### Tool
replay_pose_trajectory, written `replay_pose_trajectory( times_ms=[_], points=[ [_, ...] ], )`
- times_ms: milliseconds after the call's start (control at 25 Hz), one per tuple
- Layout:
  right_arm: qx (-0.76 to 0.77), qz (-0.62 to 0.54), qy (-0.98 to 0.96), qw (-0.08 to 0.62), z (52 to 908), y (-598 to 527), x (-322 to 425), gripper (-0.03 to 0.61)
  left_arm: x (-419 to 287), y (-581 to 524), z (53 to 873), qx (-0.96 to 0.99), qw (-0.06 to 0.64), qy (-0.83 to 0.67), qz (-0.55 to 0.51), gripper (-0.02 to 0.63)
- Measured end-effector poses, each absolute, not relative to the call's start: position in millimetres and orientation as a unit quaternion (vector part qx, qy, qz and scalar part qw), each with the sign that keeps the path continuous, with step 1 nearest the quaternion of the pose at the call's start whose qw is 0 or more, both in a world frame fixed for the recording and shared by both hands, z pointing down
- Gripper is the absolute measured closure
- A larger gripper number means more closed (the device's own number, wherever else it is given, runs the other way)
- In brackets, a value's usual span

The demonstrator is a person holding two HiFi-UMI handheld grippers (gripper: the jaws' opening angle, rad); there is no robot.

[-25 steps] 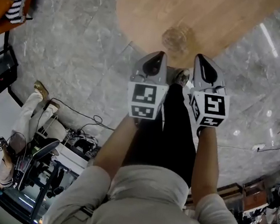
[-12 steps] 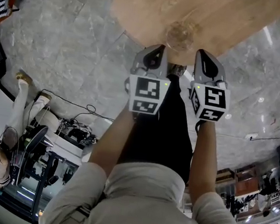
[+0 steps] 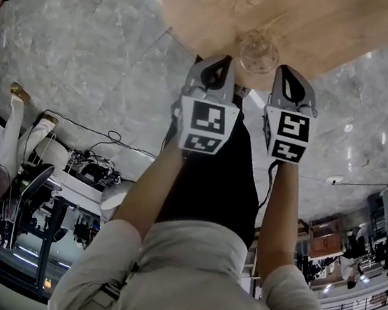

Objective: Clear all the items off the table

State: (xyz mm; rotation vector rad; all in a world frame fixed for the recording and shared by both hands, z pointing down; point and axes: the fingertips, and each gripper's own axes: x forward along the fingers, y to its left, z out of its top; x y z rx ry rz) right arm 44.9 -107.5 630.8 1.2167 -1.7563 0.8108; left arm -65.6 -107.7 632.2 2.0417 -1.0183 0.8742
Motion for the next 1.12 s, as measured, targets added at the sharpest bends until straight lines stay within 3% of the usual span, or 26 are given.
replay_pose_trajectory(
  times_ms=[400,1120],
  points=[
    [0.465,0.316,-0.675,0.477,654,-108,44,0.526,-75,-111,642,0.786,0.357,-0.375,0.337,0.594],
    [0.445,0.348,-0.663,0.492,683,-122,38,0.528,-64,-121,651,0.790,0.375,-0.347,0.339,0.593]
  ],
)
